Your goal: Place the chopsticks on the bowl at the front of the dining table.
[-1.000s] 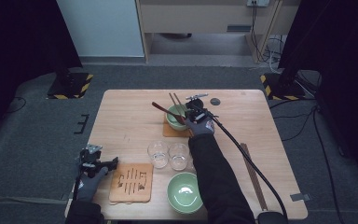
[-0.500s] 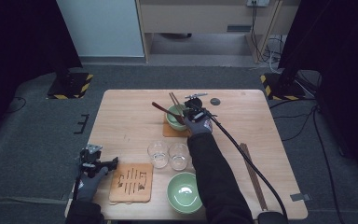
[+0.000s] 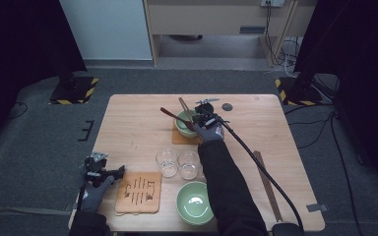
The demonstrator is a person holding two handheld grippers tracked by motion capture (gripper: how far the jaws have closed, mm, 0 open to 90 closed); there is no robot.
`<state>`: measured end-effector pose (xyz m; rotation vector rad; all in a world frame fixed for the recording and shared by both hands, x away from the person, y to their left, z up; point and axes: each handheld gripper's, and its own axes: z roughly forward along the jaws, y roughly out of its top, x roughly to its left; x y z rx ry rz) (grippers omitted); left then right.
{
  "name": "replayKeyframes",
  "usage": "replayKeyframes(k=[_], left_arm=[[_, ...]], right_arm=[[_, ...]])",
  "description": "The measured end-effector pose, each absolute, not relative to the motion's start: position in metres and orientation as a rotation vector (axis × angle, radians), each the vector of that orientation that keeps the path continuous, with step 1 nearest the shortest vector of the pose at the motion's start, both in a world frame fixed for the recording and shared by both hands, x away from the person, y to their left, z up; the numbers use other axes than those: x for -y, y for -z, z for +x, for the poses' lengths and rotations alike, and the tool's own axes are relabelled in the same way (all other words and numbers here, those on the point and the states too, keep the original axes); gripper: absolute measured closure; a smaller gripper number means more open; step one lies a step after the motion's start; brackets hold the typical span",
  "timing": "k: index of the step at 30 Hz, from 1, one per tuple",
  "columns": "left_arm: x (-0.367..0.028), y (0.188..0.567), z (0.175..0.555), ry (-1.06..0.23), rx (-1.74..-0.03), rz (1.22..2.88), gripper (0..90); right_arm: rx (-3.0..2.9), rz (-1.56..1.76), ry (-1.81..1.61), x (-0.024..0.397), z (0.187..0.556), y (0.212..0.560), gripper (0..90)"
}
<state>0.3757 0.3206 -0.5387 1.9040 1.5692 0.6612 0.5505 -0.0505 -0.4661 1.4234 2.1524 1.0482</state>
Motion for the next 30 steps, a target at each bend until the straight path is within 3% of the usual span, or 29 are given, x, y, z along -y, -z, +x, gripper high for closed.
replayKeyframes(k=[5, 11, 15, 25, 30], left_arm=[[-0.321, 0.539, 0.376, -0.661, -1.569, 1.904, 0.0], [-0.321, 0.539, 0.376, -0.661, -1.569, 1.904, 0.0], [-0.321, 0.539, 0.376, -0.661, -1.569, 1.905, 0.0], [-0.321, 0.539, 0.376, -0.661, -1.569, 1.904, 0.0], [-0.321, 0.539, 0.376, -0.661, -1.569, 1.905, 0.0]], right_arm=[[-2.135, 1.372, -1.088, 0.05, 0.548, 0.461, 65.2], [-2.175, 1.335, -1.049, 0.047, 0.545, 0.464, 59.0], [-2.198, 1.335, -1.025, 0.045, 0.545, 0.468, 60.5], [-2.217, 1.341, -0.994, 0.043, 0.543, 0.471, 76.7], [-2.212, 1.352, -0.994, 0.042, 0.543, 0.472, 78.4]])
